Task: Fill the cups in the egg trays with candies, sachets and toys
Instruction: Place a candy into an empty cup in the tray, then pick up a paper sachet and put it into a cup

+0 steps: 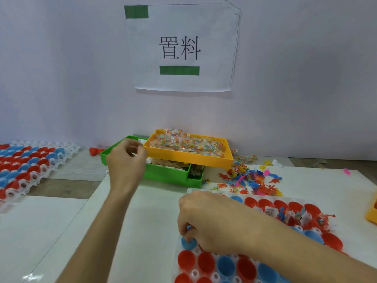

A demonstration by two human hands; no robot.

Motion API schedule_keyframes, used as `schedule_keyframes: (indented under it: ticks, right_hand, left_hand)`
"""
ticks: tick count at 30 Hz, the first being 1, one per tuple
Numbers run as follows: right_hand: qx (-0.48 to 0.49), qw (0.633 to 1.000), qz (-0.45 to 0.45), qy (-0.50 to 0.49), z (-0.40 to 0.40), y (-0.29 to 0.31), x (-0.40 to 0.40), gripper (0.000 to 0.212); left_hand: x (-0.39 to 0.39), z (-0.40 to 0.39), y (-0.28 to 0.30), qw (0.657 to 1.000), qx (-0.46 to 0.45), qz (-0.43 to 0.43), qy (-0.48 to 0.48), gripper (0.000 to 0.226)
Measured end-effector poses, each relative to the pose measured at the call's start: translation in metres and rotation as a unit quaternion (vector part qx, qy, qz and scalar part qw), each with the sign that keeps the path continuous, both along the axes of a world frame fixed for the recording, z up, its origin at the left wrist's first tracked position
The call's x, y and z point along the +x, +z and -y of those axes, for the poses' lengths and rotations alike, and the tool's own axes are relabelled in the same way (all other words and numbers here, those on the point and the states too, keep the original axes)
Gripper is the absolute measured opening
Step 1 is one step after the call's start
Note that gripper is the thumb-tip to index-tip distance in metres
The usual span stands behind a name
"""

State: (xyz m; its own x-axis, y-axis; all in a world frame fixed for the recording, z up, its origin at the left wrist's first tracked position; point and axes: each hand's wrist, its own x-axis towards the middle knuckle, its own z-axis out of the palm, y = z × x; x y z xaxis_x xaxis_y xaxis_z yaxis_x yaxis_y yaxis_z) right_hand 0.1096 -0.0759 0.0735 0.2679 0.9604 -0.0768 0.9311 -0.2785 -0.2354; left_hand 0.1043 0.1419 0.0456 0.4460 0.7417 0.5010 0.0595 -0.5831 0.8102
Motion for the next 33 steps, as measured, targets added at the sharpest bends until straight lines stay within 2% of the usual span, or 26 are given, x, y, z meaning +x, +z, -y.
schedule_keyframes:
  ticks: [2,4,7,9,12,17,26,29,33]
  right_hand:
    - [0.014,1.0,-0.001,0.001,0.002,0.002,-0.001,0.018]
    - [0.026,1.0,0.002,0.002,0.003,0.005,-0.001,0.022]
    - [0.042,0.999,0.002,-0.005,0.003,0.009,0.001,0.023]
    - [0.048,0.999,0.003,-0.009,0.004,0.013,0.002,0.023]
    - [0.045,0.999,0.001,-0.011,0.006,0.016,0.004,0.022]
    - [0.049,0.999,0.001,-0.015,0.01,0.016,0.007,0.021]
    - [0.062,0.998,0.008,-0.014,0.011,0.019,0.01,0.019]
    - [0.066,0.998,0.008,-0.013,0.011,0.019,0.01,0.02]
    - [0.071,0.997,0.008,-0.012,0.011,0.019,0.01,0.021]
  left_hand:
    - [0.014,-0.025,0.013,0.991,0.058,-0.112,0.05,0.018]
    - [0.028,-0.048,0.018,0.964,0.099,-0.241,0.053,0.026]
    - [0.04,-0.066,0.015,0.885,0.146,-0.44,0.034,0.023]
    - [0.045,-0.069,0.012,0.856,0.143,-0.496,0.009,0.015]
    - [0.052,-0.07,0.013,0.86,0.135,-0.492,0.0,0.011]
    - [0.056,-0.069,0.01,0.874,0.142,-0.464,0.004,0.019]
    - [0.054,-0.07,0.012,0.863,0.159,-0.48,0.014,0.006]
    - [0.053,-0.072,0.01,0.873,0.152,-0.462,0.035,0.013]
    - [0.052,-0.073,0.007,0.887,0.159,-0.432,0.036,0.01]
